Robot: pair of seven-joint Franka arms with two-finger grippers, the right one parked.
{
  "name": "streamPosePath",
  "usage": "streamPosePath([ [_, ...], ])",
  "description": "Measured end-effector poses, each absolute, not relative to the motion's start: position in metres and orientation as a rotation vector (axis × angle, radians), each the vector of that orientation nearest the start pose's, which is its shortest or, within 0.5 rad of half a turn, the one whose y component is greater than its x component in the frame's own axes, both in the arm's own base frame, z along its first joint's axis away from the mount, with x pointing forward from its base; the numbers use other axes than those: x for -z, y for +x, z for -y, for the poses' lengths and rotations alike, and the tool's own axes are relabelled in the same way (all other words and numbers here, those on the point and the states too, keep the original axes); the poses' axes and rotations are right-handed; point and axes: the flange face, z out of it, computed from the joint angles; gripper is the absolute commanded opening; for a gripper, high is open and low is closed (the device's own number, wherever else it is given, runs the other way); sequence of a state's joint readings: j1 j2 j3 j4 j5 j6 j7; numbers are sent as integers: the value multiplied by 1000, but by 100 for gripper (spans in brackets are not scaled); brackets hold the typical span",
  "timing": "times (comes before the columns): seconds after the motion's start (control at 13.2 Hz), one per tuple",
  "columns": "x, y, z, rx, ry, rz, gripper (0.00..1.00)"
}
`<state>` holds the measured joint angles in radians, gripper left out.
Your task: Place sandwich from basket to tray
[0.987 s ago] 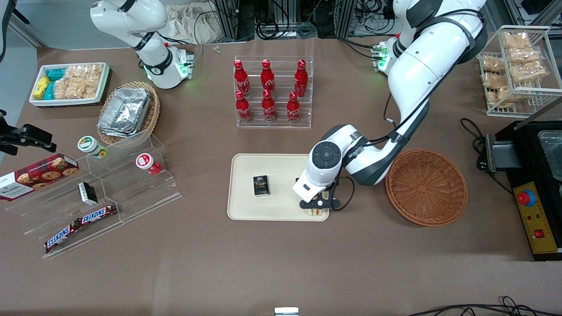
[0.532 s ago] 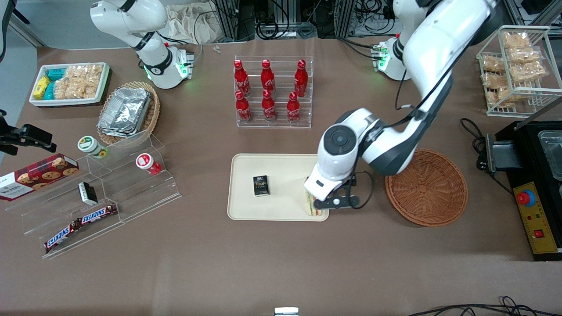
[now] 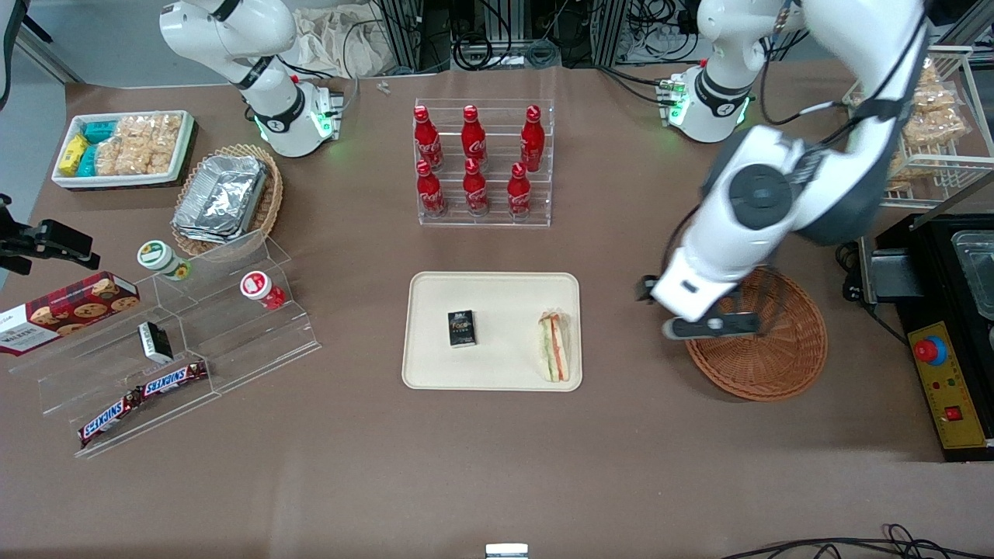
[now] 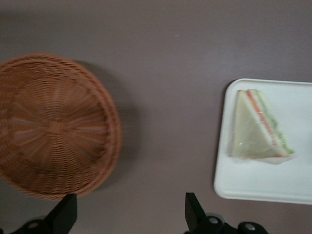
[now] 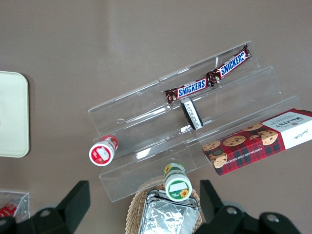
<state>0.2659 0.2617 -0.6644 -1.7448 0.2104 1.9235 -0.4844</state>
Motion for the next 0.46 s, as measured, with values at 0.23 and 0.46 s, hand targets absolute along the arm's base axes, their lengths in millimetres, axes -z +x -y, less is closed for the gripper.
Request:
streamPosePath([
  [0.23, -495, 598, 120, -74, -3099, -16, 100],
  [0.46, -549, 614, 57, -34, -3114, 74, 100],
])
